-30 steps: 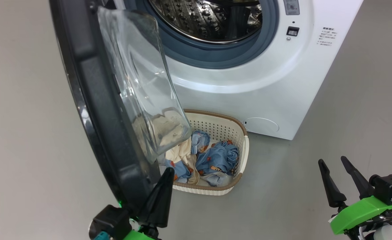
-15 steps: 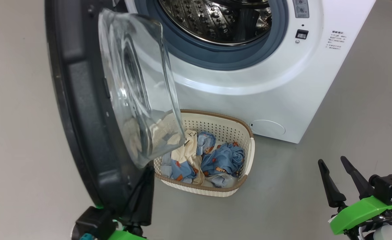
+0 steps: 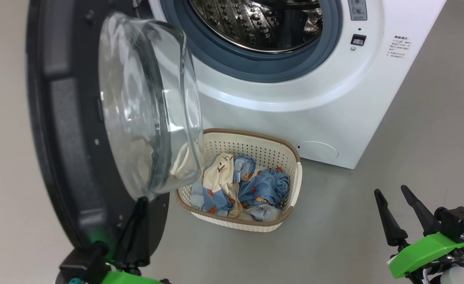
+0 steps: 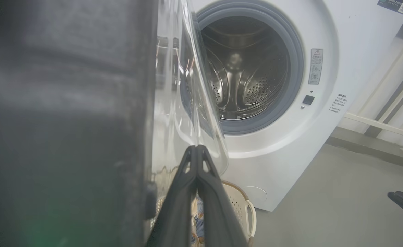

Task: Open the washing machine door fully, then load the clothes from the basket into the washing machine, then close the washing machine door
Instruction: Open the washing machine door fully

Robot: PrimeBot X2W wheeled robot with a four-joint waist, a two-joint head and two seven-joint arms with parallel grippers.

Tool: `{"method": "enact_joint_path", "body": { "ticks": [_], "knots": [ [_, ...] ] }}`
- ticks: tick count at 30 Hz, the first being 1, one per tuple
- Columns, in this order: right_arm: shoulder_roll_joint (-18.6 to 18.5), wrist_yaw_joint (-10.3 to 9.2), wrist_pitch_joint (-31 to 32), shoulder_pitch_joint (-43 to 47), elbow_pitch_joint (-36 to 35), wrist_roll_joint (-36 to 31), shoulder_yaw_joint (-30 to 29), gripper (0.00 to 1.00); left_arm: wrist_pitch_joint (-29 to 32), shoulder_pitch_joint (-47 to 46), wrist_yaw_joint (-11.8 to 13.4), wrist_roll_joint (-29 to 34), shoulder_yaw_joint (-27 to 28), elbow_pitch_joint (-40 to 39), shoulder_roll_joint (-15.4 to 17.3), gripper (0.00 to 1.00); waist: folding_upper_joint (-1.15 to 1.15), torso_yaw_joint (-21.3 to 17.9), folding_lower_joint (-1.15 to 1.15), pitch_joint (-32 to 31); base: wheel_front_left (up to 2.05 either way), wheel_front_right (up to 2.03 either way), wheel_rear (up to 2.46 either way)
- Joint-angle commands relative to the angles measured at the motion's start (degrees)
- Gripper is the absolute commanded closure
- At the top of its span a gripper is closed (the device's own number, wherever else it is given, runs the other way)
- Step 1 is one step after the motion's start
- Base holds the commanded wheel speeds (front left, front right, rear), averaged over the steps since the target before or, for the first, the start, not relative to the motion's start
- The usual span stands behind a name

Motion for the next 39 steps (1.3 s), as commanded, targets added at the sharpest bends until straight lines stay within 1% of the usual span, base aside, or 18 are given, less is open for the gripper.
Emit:
{"method": "enact_joint_path", "body": {
  "ticks": [1,10,18,32,39],
  "knots": [
    [-0.7,0.16,-0.7,-1.3,-1.4,0.0,1.4,0.00,0.0,-0.7,0.9,-0.6,3.2,-1.3,1.6,1.00,0.00,0.0,0.00,0.1,0.00,0.00,0.00],
    [-0.8,0.16,-0.7,-1.7,-1.4,0.2,1.7,0.00,-0.2,0.2,2.8,-1.3,6.4,-1.6,2.7,1.00,0.00,-0.3,0.00,0.6,0.00,0.00,0.00],
    [-0.7,0.16,-0.7,-1.8,-1.6,0.2,1.8,0.00,-0.7,1.0,3.6,-2.2,9.4,-0.7,3.7,1.00,0.00,-0.4,0.00,0.9,0.00,0.00,0.00],
    [-0.9,0.16,-0.7,-2.5,-1.5,0.3,2.1,0.00,-1.4,0.0,4.1,-3.7,14.9,2.4,5.0,1.00,0.00,-0.7,0.00,1.7,0.00,0.00,0.00],
    [-1.0,0.16,-0.7,-2.9,-1.5,0.3,2.0,0.00,-1.7,-1.7,3.8,-4.6,18.5,5.2,5.7,1.00,0.00,-0.7,0.00,2.3,0.00,0.00,0.00]
  ]
}}
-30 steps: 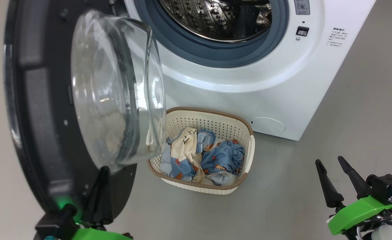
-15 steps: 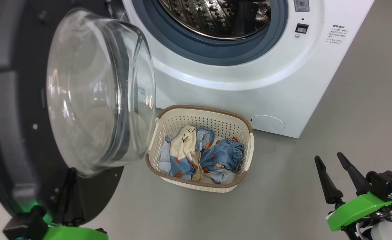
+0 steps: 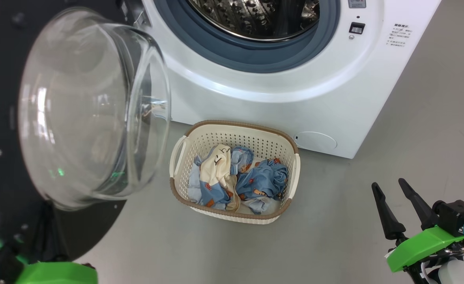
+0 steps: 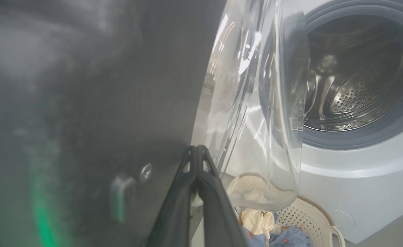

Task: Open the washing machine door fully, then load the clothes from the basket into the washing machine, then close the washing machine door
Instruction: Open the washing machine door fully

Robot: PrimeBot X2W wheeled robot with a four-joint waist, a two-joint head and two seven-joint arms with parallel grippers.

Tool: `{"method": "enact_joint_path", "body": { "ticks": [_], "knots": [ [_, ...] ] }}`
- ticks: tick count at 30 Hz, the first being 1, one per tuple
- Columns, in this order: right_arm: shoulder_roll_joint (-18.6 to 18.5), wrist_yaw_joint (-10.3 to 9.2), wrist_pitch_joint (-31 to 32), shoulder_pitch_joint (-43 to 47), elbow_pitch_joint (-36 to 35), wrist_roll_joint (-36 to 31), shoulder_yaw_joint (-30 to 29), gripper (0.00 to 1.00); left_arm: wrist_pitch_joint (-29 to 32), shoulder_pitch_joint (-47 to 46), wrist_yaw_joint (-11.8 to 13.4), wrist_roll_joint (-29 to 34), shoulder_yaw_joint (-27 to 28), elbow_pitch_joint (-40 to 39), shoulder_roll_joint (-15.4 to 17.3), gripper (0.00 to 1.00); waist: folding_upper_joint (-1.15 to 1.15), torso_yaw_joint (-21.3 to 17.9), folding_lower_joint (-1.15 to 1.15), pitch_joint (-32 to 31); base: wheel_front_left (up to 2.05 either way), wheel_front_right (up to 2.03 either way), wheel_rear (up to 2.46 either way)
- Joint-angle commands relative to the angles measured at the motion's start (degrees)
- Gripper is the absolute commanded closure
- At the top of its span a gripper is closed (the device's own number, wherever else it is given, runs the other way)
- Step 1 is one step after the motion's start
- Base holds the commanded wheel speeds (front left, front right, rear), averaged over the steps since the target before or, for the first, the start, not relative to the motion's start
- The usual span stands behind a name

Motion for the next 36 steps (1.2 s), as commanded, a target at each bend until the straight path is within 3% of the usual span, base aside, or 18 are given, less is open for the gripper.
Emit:
{"method": "enact_joint_path", "body": {
  "ticks": [1,16,36],
  "knots": [
    [-0.9,0.16,-0.7,-1.6,-1.4,0.2,1.4,0.00,-0.6,-2.7,0.6,-0.7,4.3,0.1,2.4,1.00,0.00,-0.1,0.00,0.1,0.00,0.00,0.00],
    [-1.0,0.16,-0.7,-2.0,-1.5,0.0,1.1,0.00,-0.8,-5.2,-0.2,-0.8,11.6,4.8,3.1,1.00,0.00,-0.1,0.00,1.1,0.00,0.00,0.00],
    [-1.7,0.16,-0.7,-2.1,-1.6,-0.1,0.8,0.00,-0.8,-11.9,-3.6,1.7,21.0,15.3,4.1,1.00,0.00,0.0,0.00,2.1,0.00,0.00,0.00]
  ]
}}
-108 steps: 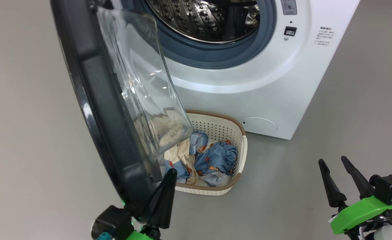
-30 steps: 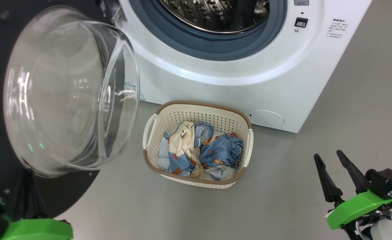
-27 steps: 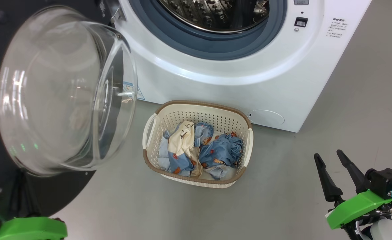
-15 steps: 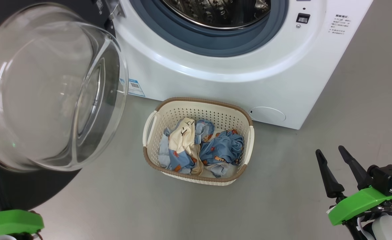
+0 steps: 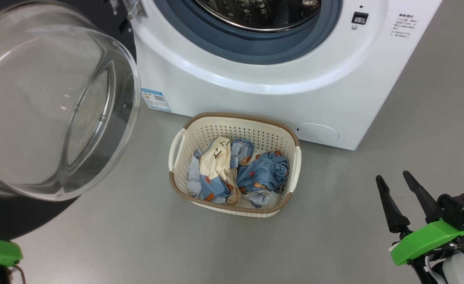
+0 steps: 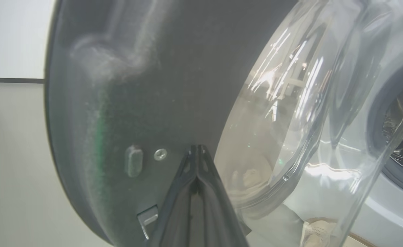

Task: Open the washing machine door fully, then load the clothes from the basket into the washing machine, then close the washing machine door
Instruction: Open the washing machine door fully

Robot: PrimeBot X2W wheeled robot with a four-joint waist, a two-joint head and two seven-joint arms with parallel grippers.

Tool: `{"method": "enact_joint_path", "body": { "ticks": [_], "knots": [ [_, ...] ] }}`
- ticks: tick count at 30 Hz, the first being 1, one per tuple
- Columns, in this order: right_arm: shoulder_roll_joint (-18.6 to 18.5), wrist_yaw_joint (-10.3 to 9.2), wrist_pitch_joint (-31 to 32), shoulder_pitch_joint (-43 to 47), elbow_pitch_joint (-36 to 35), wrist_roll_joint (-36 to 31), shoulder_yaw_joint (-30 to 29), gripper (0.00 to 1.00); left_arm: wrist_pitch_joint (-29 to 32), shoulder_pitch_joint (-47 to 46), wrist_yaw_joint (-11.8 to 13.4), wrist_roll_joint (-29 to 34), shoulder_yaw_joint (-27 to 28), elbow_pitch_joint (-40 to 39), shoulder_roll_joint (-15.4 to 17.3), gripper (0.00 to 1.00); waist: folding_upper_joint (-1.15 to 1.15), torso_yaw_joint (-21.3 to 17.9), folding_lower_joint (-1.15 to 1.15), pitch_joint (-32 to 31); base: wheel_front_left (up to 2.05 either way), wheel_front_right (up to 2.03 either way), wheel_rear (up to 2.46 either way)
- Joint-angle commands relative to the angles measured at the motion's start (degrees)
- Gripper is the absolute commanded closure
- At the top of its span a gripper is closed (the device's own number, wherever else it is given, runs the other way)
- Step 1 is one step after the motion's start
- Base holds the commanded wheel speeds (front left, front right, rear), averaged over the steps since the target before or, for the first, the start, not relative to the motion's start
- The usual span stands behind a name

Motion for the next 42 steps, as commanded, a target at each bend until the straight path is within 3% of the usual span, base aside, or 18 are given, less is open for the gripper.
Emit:
{"method": "enact_joint_path", "body": {
  "ticks": [1,25,42],
  "knots": [
    [-0.9,0.16,-0.7,-0.8,-1.5,-0.1,1.0,0.00,-0.4,-2.5,-0.2,0.7,3.7,-0.1,3.3,1.00,0.00,0.0,0.00,0.1,0.00,0.00,0.00],
    [-2.5,0.16,-0.7,-2.7,-2.1,0.0,1.3,0.00,-0.4,-16.4,-8.3,8.9,15.1,18.0,8.2,1.00,0.00,-1.3,0.00,4.8,0.00,0.00,0.00],
    [-3.0,0.16,-0.7,-4.0,-2.1,-0.2,1.0,0.00,-0.4,-23.6,-9.8,13.9,19.6,27.2,10.4,1.00,0.00,-2.3,0.00,6.7,0.00,0.00,0.00]
  ]
}}
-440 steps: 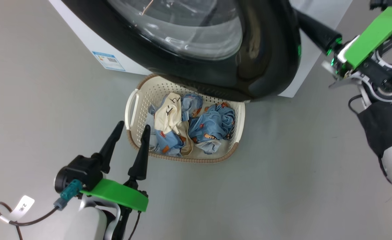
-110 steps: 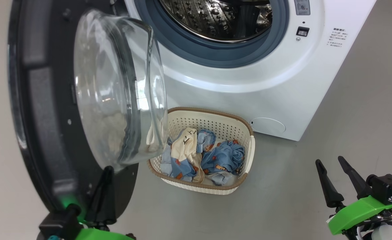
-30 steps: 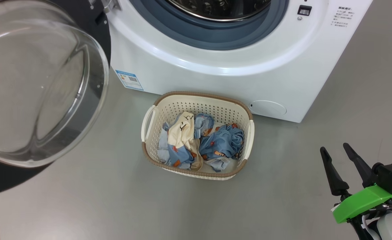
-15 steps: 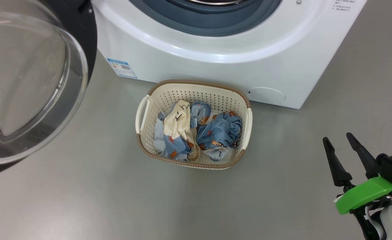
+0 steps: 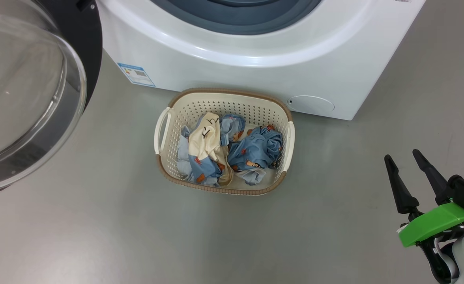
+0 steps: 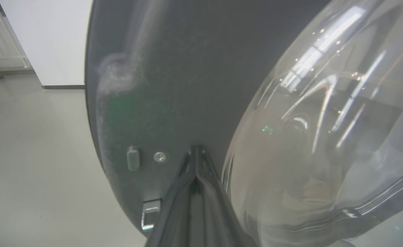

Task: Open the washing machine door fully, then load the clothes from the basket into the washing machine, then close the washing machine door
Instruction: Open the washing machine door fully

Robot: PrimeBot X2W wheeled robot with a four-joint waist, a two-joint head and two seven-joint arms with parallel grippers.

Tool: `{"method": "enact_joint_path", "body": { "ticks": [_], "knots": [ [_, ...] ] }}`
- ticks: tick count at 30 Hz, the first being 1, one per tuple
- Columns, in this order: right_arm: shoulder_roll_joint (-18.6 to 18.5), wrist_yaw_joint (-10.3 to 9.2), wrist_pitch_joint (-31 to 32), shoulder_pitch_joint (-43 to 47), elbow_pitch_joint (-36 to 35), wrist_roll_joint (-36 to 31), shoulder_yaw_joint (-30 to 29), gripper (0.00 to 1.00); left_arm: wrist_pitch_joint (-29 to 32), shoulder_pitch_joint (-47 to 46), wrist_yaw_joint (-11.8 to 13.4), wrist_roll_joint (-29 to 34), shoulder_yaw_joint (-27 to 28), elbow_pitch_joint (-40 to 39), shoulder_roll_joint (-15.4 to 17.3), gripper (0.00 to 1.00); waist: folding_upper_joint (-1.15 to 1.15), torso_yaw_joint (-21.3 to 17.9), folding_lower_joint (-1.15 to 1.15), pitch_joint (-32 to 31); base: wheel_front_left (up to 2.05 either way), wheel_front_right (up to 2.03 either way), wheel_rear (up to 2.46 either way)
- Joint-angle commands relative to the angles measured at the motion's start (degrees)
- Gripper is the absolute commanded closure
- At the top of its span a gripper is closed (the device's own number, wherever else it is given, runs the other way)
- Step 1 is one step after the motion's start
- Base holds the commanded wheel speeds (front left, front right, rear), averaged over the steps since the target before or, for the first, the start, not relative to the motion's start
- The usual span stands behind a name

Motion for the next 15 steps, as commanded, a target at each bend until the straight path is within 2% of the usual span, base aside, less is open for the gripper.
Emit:
{"method": "enact_joint_path", "body": {
  "ticks": [1,8,15],
  "knots": [
    [-0.6,0.16,-0.7,-0.5,-1.2,-0.2,1.0,0.00,-0.4,-1.1,-0.1,0.8,1.5,-0.9,4.2,1.00,0.00,0.0,0.00,0.0,0.00,0.00,0.00],
    [-0.3,0.16,-0.7,-0.2,-0.9,-0.3,0.6,0.00,-0.4,-0.6,-0.4,2.1,2.1,-1.8,2.1,1.00,0.00,0.2,0.00,-1.2,0.00,0.00,0.00],
    [0.6,0.16,-0.7,0.7,-0.6,-0.2,0.5,0.00,-0.4,2.8,-1.9,1.8,3.7,-6.0,-2.3,1.00,0.00,0.5,0.00,-3.6,0.00,0.00,0.00]
  ]
}}
